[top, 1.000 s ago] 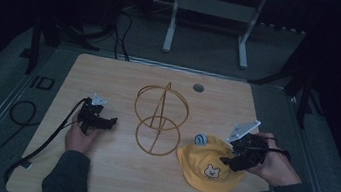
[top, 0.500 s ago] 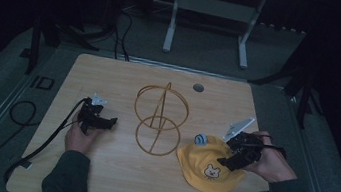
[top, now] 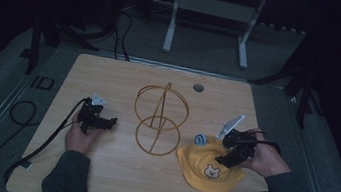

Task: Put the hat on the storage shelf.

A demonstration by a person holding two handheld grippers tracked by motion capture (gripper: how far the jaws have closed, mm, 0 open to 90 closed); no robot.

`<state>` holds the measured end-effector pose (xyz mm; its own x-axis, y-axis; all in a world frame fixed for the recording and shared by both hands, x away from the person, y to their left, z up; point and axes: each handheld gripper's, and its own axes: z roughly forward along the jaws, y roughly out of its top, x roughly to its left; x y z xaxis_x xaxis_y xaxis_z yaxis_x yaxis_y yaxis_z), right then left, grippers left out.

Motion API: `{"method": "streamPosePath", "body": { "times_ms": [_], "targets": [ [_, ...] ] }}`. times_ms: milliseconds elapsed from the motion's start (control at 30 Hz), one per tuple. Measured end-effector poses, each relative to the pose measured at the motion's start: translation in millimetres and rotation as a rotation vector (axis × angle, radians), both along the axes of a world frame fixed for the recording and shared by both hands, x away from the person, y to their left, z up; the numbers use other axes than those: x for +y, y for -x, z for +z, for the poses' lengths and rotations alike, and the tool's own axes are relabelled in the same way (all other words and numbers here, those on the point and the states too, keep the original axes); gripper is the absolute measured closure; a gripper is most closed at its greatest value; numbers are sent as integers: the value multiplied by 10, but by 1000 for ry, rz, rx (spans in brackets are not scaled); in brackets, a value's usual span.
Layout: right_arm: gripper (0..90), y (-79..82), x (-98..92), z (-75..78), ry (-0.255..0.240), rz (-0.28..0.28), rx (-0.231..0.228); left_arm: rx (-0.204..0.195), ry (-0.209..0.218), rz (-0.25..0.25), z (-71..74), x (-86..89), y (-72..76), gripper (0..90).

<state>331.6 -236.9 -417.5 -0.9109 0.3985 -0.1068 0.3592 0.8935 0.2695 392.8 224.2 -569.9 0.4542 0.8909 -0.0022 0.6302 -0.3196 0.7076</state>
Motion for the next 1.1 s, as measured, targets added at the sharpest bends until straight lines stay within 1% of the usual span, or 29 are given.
{"method": "streamPosePath", "body": {
  "times_ms": [100,233,267,433,567,633,667,733,933,1033,1100],
  "targets": [
    [341,-35,25,-7,3,0,12,0,0,0,0,0,0,123],
    [351,-55,63,-24,19,13,21,0,0,0,0,0,0,123],
    [362,-63,68,-29,24,20,20,0,0,0,0,0,0,123],
    [424,-102,87,-55,46,13,29,0,0,0,0,0,0,123],
    [480,-143,86,-68,50,2,45,0,0,0,0,0,0,123],
    [522,-158,86,-76,50,5,48,0,0,0,0,0,0,123],
    [539,-165,86,-77,49,5,61,0,0,0,0,0,0,123],
    [578,-172,90,-79,49,9,68,0,0,0,0,0,0,123],
    [672,-180,111,-73,52,18,92,0,0,0,0,0,0,123],
    [701,-187,110,-68,55,25,99,0,0,0,0,0,0,123],
    [717,-187,110,-65,58,34,95,0,0,0,0,0,0,123]
  ]
}}
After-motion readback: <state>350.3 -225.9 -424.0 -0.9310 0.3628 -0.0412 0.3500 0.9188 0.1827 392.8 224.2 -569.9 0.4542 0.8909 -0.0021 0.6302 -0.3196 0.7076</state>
